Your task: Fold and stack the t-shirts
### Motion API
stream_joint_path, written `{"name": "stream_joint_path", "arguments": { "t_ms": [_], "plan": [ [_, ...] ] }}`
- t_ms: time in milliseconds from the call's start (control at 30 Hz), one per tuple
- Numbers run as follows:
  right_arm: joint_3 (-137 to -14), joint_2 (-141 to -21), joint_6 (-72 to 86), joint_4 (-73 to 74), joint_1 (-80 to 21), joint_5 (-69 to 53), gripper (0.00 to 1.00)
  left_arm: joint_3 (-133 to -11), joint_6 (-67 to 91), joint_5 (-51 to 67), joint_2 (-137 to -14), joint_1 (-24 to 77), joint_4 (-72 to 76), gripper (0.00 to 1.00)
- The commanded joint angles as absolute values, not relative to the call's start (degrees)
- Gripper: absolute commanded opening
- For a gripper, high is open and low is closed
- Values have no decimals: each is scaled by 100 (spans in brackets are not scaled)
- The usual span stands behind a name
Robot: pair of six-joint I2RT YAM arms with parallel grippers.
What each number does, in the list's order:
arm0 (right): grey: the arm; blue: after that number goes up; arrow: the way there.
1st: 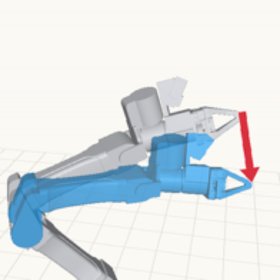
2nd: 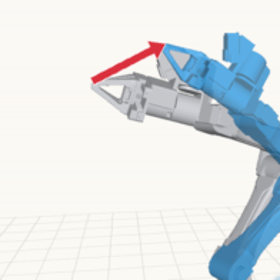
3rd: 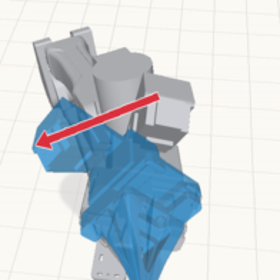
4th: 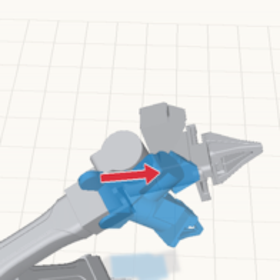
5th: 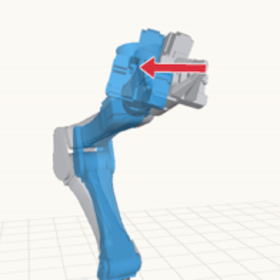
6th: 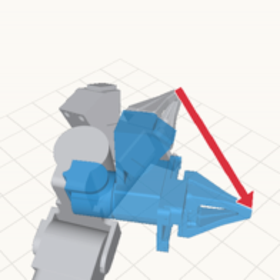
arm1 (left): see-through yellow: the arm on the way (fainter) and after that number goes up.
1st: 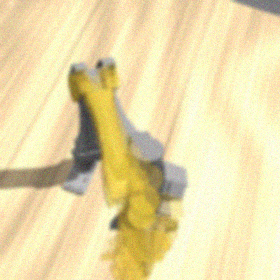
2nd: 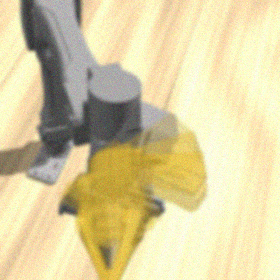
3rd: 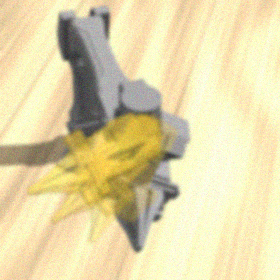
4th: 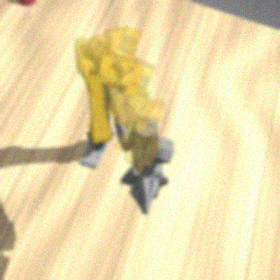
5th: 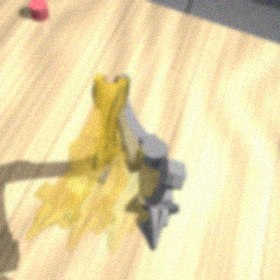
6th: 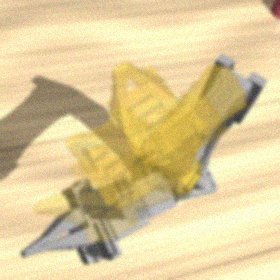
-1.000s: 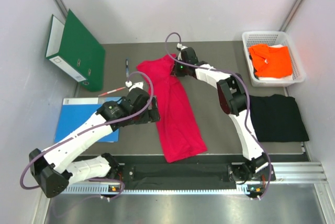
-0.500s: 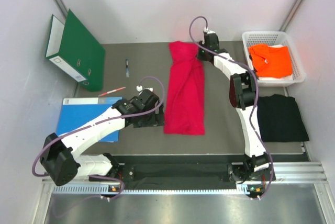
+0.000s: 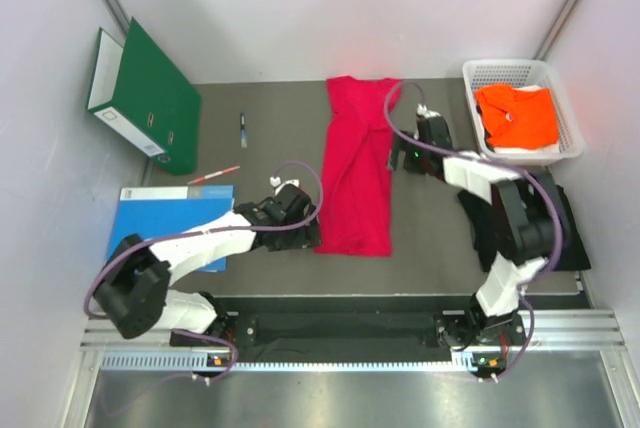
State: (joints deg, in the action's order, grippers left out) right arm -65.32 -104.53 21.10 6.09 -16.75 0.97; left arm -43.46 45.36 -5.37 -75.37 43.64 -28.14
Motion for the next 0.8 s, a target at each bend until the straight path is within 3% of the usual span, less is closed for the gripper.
{"name": "stream_joint_path", "arguments": {
  "t_ms": [0,200,400,767],
  "plan": [
    [-5129,-9091,2820,80,-1705,-603,99,-4131,4842,-308,-8250,4351,-1416,86],
    [-3624,-8316,3768,-210,-1723,-1361,84,-3982,5264,-237,-9113,4359,-730,75],
    [-2954,-8270,4358,-597,-1863,-1897,69,-3867,5493,-26,-9501,4359,-352,67],
    [-2603,-8069,4640,-18,-2619,-1872,66,-3867,5634,-422,-8737,4359,-1617,67]
  ]
}}
